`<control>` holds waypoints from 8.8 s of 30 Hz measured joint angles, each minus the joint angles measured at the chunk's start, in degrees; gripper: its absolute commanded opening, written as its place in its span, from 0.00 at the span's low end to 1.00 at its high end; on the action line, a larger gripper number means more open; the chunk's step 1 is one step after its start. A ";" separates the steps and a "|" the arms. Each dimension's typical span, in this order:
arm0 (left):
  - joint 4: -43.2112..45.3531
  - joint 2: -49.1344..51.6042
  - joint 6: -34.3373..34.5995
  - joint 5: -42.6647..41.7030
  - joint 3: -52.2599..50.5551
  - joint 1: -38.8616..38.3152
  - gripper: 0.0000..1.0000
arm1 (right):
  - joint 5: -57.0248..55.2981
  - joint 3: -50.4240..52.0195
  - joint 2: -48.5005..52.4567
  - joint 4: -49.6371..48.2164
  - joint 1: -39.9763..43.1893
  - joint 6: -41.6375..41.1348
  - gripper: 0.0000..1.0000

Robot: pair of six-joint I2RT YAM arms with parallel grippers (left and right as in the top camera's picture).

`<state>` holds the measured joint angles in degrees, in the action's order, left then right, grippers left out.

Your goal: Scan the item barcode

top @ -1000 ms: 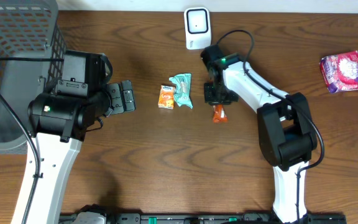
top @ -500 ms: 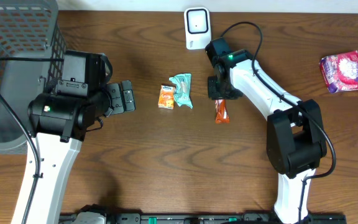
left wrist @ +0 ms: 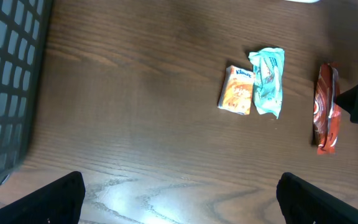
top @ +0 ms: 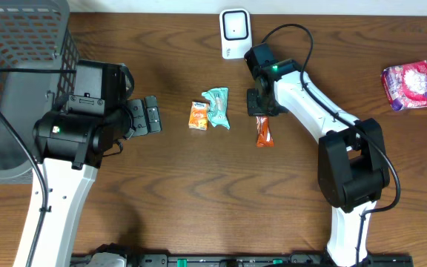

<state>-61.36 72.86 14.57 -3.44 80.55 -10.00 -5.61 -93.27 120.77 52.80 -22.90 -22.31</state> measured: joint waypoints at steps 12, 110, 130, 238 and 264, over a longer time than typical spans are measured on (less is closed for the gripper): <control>0.02 0.00 0.02 -0.02 0.00 0.00 0.98 | -1.79 0.02 0.07 -0.79 0.00 0.00 0.01; 0.02 0.00 0.02 -0.02 0.00 0.00 0.98 | -7.30 8.39 -0.81 -2.51 -6.56 -10.03 0.47; 0.02 0.00 0.02 -0.02 0.00 0.00 0.98 | -13.22 9.62 -0.81 -5.86 -6.60 -11.04 0.67; 0.02 0.02 0.02 0.00 0.00 0.00 0.98 | -12.37 16.09 -3.56 -7.41 -9.03 -10.08 0.20; 0.00 0.02 0.02 -0.02 0.00 0.00 0.98 | 46.25 8.24 -1.36 -7.10 6.82 11.74 0.01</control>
<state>-61.36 72.88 14.59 -3.46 80.55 -10.00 40.64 -85.03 119.42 45.69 -16.08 -10.57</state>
